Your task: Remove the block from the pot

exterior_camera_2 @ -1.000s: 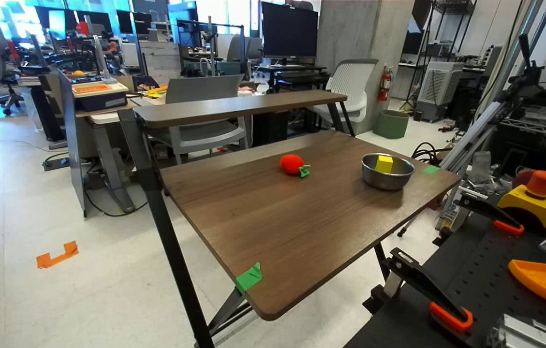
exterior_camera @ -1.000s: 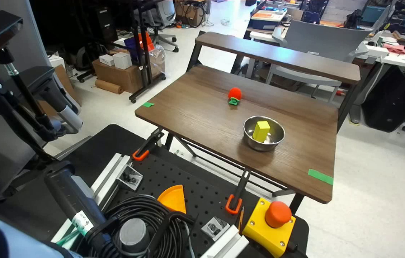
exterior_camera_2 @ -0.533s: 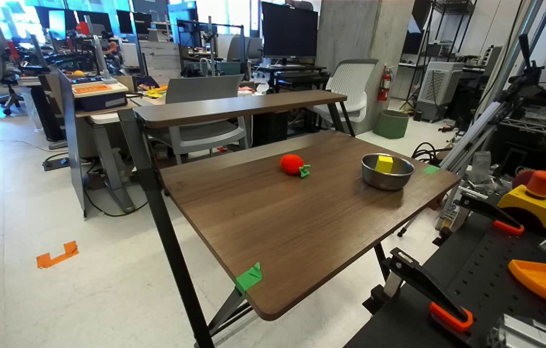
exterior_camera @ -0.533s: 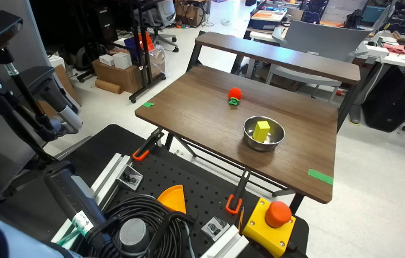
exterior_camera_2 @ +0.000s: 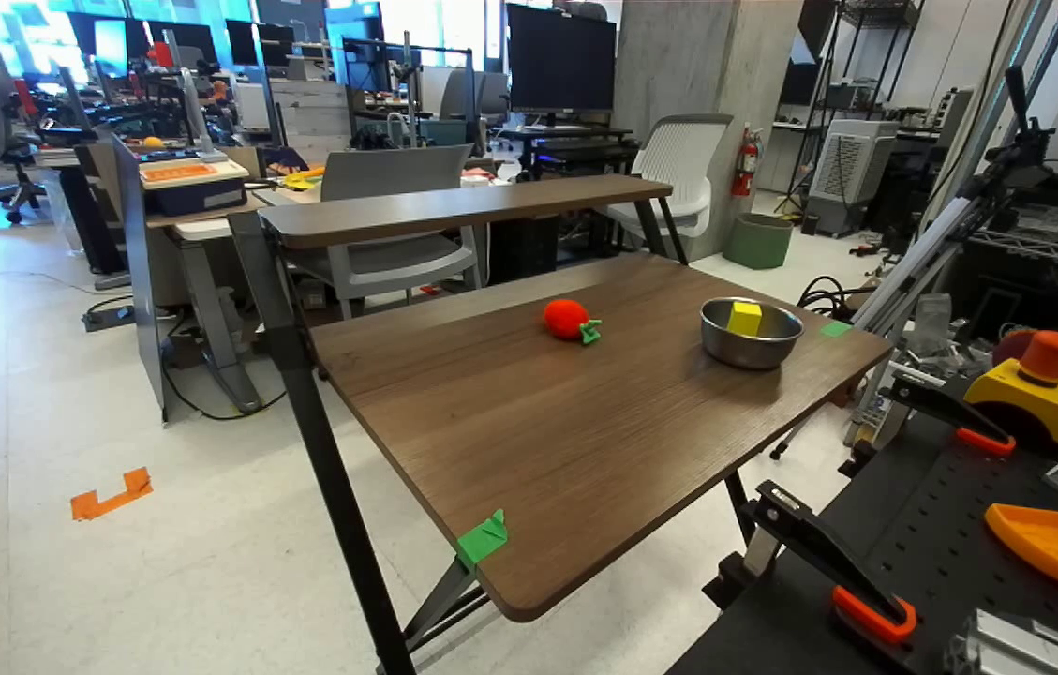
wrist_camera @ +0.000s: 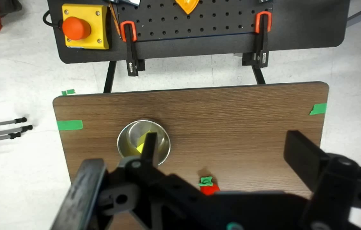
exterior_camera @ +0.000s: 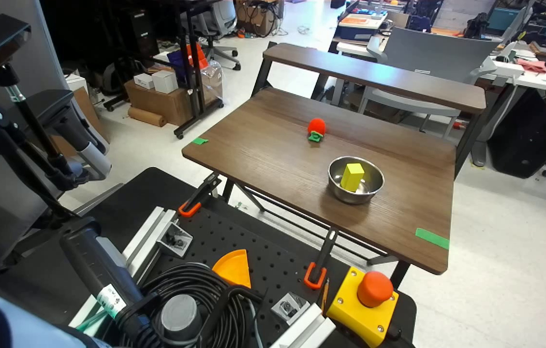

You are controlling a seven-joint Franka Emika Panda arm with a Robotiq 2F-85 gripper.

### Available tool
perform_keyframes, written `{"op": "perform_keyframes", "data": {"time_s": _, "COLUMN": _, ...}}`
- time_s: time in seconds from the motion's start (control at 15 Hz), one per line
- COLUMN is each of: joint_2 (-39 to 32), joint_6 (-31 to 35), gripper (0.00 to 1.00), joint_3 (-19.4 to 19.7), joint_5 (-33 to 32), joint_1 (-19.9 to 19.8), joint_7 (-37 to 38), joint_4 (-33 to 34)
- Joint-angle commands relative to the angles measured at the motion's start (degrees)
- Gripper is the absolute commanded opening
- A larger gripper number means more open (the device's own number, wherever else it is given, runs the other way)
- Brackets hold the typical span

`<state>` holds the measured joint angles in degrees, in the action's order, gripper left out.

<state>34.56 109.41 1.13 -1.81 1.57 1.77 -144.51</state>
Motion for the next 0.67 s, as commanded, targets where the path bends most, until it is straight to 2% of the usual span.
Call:
{"op": "perform_keyframes", "data": {"time_s": 0.0, "joint_2": -3.65, "joint_6": 2.35, "gripper": 1.00, "joint_3": 0.56, "joint_5": 0.86, "joint_1": -1.35, "joint_7": -0.18, "joint_4": 0.70}}
{"op": "perform_keyframes", "data": {"time_s": 0.27, "joint_2": -12.20, "joint_6": 10.02, "gripper": 1.00, "joint_3": 1.54, "joint_5": -0.46, "joint_1": -3.82, "joint_7": 0.47, "joint_4": 2.33}}
{"op": "perform_keyframes", "data": {"time_s": 0.6, "joint_2": -24.69, "joint_6": 16.30, "gripper": 1.00, "joint_3": 3.69, "joint_5": 1.90, "joint_1": -6.26, "joint_7": 2.28, "joint_4": 6.91}}
